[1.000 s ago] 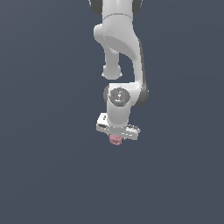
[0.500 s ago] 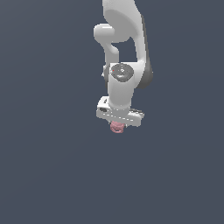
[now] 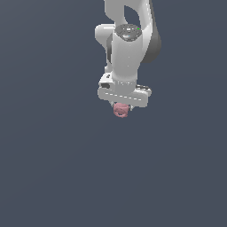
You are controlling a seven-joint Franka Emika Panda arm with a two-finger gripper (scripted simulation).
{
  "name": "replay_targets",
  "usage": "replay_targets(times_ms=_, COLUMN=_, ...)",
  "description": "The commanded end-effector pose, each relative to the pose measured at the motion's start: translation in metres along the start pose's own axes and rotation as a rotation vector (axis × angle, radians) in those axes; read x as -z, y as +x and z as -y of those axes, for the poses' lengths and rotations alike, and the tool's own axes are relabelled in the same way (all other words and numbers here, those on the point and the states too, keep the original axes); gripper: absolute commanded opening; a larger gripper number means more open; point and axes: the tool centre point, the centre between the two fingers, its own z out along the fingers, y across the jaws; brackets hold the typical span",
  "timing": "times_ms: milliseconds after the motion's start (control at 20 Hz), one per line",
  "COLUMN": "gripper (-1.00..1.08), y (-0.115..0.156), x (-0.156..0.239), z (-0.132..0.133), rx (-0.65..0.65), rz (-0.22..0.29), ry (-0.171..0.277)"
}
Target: Pick up the object and move it to a goal position.
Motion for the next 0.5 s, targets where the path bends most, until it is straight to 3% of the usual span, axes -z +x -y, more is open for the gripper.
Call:
replay_targets(times_ms=0, gripper=-1.00, y=-0.012, x=0.024, z=-0.001, rx=0.000, rz=0.000, ry=0.000)
replay_targets(times_ms=450, gripper=-1.00, y=-0.051, x=0.111, z=-0.005, rx=0.000, rz=-0.001, ry=-0.001)
